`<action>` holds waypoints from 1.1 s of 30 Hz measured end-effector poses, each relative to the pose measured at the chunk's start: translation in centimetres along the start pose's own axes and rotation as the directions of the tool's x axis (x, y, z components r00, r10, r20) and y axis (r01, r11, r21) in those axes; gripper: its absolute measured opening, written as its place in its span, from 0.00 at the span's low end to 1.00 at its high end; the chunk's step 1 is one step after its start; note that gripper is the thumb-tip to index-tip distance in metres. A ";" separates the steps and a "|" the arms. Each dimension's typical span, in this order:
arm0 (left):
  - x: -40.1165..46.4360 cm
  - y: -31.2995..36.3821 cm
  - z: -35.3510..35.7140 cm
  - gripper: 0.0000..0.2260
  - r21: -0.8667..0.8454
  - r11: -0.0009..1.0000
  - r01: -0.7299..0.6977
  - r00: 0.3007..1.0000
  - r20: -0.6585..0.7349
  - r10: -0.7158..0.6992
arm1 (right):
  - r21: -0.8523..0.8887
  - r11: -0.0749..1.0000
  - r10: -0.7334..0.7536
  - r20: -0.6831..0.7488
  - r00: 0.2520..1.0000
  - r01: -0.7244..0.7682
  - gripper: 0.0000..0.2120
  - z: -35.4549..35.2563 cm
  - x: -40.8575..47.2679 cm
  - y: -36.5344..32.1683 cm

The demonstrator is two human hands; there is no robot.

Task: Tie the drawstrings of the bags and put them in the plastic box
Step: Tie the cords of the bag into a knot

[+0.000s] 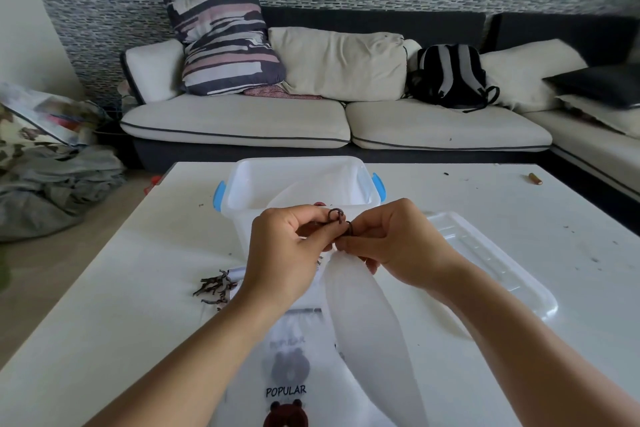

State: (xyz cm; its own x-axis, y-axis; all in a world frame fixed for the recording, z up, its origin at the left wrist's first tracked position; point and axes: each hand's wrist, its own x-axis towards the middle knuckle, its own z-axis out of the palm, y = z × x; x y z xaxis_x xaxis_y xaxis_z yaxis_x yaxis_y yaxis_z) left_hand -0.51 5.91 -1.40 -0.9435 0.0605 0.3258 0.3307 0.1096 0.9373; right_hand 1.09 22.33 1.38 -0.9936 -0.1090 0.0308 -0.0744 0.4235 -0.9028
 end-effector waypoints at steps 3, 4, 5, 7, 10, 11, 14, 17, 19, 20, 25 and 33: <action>0.2 0.0 -0.1 0.04 0.000 1.000 -0.014 1.000 -0.011 0.014 | 0.119 0.992 0.040 0.054 0.998 -0.046 0.03 -0.3 -0.2 0.0; 0.1 0.1 0.0 0.03 -0.004 1.000 -0.015 1.000 -0.007 0.015 | 0.119 0.991 0.047 0.056 0.997 -0.054 0.03 -0.3 -0.2 0.0; 0.1 0.2 0.0 0.03 -0.004 1.000 -0.014 1.000 0.000 0.014 | 0.103 0.993 0.050 0.047 0.998 -0.055 0.03 -0.4 -0.2 0.0; -0.1 0.4 0.1 0.04 -0.001 1.000 -0.006 1.000 0.013 0.006 | 0.050 0.998 0.045 0.008 0.999 -0.046 0.02 -0.3 -0.2 0.1; -0.4 0.4 0.4 0.08 0.052 0.998 -0.026 0.999 0.028 0.025 | -0.107 0.994 0.001 -0.044 0.999 -0.006 0.03 -0.1 0.0 0.2; -0.5 0.3 0.5 0.10 0.073 0.997 -0.037 0.999 0.036 0.035 | -0.163 0.986 -0.019 -0.050 0.999 0.010 0.05 0.0 0.1 0.2; -0.7 0.1 0.7 0.12 0.081 0.996 -0.045 0.999 0.034 0.043 | -0.249 0.967 -0.067 -0.049 0.997 0.053 0.13 0.3 0.2 0.3; -0.4 -0.2 0.6 0.07 0.078 0.996 -0.046 0.998 0.041 0.043 | -0.222 0.974 -0.045 0.000 0.999 0.044 0.07 0.3 0.4 0.8; -0.1 0.0 0.5 0.06 0.028 0.999 -0.036 0.998 0.045 0.035 | -0.075 0.997 0.018 0.073 0.997 -0.013 0.06 -0.1 0.4 1.0; -0.1 0.2 0.4 0.06 -0.006 0.999 -0.031 0.998 0.050 0.031 | 0.028 0.998 0.055 0.119 0.991 -0.059 0.07 -0.4 0.5 1.1; 0.0 0.9 0.2 0.02 -0.149 0.989 0.000 0.998 0.059 0.009 | 0.433 0.856 0.109 0.386 0.916 -0.284 0.19 -2.1 -0.1 1.1; 0.0 1.4 -0.1 0.03 -0.219 0.975 0.020 1.000 -0.008 -0.022 | 0.642 0.672 0.082 0.431 0.899 -0.369 0.18 -2.4 -0.3 0.5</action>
State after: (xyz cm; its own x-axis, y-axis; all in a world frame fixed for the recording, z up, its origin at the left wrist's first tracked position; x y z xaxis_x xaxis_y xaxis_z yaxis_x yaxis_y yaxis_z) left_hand -0.07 5.98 -0.03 -0.9507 0.0498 0.3061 0.2994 -0.1094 0.9478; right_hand 1.13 24.75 1.97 -0.8620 -0.4510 -0.2313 0.3718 -0.2524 -0.8934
